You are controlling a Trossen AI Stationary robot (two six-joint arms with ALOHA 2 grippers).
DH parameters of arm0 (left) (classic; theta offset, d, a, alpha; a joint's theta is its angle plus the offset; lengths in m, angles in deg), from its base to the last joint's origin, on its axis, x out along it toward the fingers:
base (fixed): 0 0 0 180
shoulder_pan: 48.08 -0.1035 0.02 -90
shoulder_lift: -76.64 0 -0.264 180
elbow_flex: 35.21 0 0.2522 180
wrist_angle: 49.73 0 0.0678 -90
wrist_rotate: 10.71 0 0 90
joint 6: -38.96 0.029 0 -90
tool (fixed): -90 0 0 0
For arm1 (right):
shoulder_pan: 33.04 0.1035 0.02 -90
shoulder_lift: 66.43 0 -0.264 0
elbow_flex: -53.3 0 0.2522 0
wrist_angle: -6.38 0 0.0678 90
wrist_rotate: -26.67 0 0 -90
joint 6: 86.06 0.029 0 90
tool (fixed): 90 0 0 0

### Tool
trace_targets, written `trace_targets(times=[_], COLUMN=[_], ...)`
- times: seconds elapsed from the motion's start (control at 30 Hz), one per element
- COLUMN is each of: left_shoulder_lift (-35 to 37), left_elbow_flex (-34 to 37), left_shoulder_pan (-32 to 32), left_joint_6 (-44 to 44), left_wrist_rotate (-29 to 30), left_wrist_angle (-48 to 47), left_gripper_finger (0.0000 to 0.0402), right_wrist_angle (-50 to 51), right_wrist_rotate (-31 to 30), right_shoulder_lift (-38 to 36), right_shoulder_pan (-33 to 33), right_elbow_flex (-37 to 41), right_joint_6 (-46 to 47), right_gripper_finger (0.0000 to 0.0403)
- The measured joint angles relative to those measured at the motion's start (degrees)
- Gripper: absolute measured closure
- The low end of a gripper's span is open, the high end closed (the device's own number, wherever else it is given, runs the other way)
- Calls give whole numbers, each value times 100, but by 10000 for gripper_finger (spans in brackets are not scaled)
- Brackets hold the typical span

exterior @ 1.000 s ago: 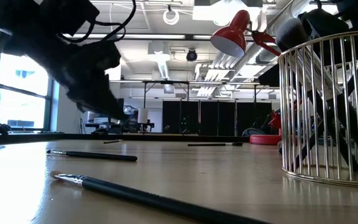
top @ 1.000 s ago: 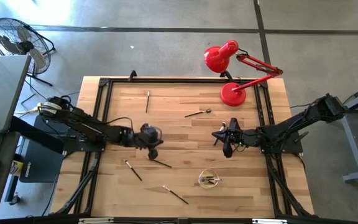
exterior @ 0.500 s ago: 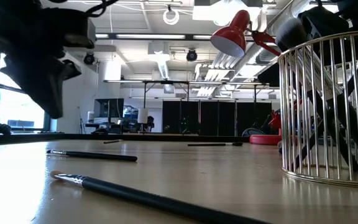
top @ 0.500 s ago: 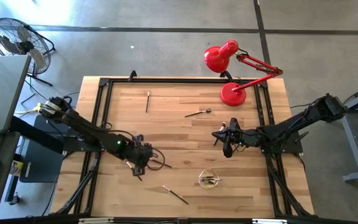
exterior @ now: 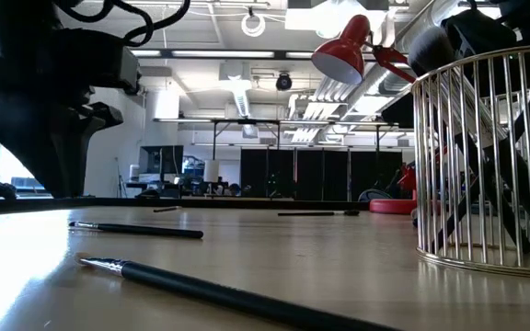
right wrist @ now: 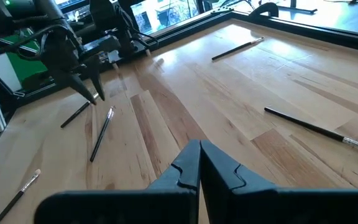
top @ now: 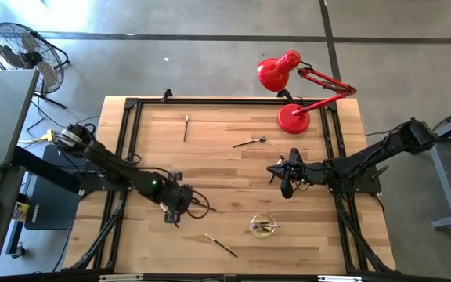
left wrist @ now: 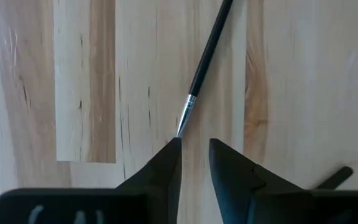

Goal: Pick & Place Makeup Brushes
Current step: Put the eyeshadow brush into the gold makeup holder

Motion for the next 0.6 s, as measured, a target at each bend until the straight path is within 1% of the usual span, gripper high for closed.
trace_targets(times=[0.2,0.43,0.6], left_shoulder_lift=[-272,-574,-611], left_elbow_flex=[0,0,-9], left_shoulder_pan=[0,-80,-283], left_joint_6=[163,152,129], left_wrist_rotate=[2,172,-12], left_wrist_angle=[6,9,48], left_gripper_finger=[314,314,314], right_wrist_angle=[0,-2,-35], right_wrist_rotate=[0,0,2], right_shoulder_lift=[0,0,0], right_shoulder_pan=[0,0,0], right_elbow_flex=[0,0,0], right_joint_6=[0,0,0], right_gripper_finger=[400,400,400])
